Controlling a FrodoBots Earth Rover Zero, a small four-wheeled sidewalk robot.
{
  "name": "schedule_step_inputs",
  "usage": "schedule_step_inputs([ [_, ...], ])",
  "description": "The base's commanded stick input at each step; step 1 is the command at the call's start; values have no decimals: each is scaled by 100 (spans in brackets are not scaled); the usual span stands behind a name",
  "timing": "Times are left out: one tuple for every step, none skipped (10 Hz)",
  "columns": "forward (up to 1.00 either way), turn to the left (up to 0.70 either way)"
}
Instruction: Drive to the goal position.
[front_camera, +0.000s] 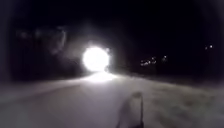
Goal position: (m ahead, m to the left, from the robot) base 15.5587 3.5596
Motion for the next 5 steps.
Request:
schedule_step_inputs([
  [100, 0],
  [100, 0],
  [100, 0],
  [100, 0],
  [100, 0],
])
